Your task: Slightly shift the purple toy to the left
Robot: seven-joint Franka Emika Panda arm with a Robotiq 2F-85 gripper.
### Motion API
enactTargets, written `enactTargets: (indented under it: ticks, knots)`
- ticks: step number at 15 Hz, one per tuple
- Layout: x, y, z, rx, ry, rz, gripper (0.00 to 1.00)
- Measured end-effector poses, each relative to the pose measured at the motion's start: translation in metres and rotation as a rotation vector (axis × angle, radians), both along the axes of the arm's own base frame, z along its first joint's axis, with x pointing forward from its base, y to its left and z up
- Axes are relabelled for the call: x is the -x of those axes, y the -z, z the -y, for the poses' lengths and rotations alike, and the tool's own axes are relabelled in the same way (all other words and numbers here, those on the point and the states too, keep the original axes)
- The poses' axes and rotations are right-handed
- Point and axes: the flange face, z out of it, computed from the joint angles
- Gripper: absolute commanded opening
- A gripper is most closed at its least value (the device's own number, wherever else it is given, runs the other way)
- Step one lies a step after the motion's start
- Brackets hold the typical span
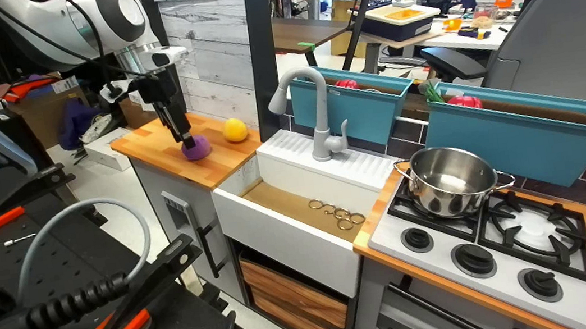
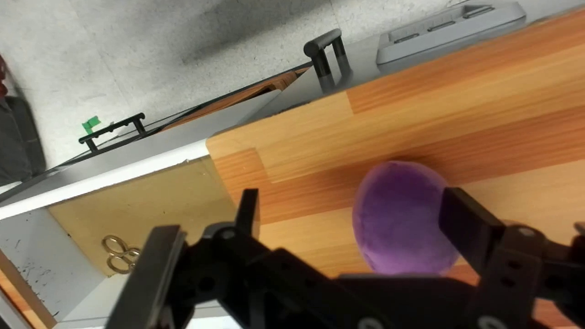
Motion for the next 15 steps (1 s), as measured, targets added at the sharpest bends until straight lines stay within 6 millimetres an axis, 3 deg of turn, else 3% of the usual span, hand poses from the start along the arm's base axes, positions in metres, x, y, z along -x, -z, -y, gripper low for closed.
enactTargets:
  ticks: [7,12,13,15]
  knots:
    - [-0.023,0.008,-0.013,-0.029,0.024,0.049,1.00]
    - [-0.021,0.044,-0.010,-0.025,0.041,0.028,1.00]
    - [-0.020,0.051,-0.010,-0.025,0.043,0.025,0.75]
    - [-0.022,0.059,-0.013,-0.031,0.046,0.028,0.66]
